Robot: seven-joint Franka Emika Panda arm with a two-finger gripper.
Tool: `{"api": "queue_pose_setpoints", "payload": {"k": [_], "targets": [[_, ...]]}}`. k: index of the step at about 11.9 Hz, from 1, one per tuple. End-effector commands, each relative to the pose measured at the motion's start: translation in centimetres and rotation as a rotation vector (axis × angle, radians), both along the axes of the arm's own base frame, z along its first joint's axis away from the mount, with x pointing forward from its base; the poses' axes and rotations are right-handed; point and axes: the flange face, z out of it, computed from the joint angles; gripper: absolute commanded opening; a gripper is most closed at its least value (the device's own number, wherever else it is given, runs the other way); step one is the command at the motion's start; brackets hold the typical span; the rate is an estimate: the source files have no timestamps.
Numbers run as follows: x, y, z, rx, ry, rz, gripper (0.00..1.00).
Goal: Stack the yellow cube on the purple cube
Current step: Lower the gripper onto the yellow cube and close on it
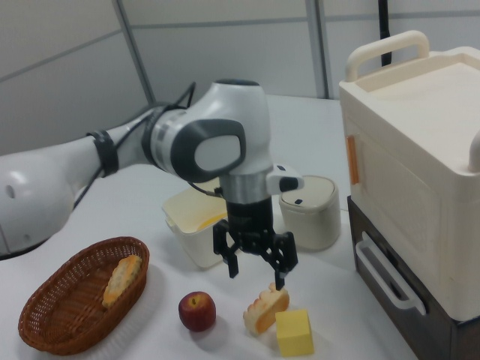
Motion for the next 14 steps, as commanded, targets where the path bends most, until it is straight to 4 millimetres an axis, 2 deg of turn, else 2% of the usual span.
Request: {"api": "queue_pose_setpoints", "payload": {"k": [1, 5, 10, 13, 14], "targets": [[1.1, -1.2, -3.3, -0.001, -0.004, 0.111, 1.0], [2.8, -1.4, -9.0, 0.007, 0.024, 0.202, 1.0], [3.4, -1.5, -13.3, 0.006, 0.025, 0.251, 1.0], [3.8, -1.5, -15.0, -0.009, 0.026, 0.265, 1.0], [3.9, -1.4, -15.1, -0.006, 0.029, 0.275, 0.87]]}}
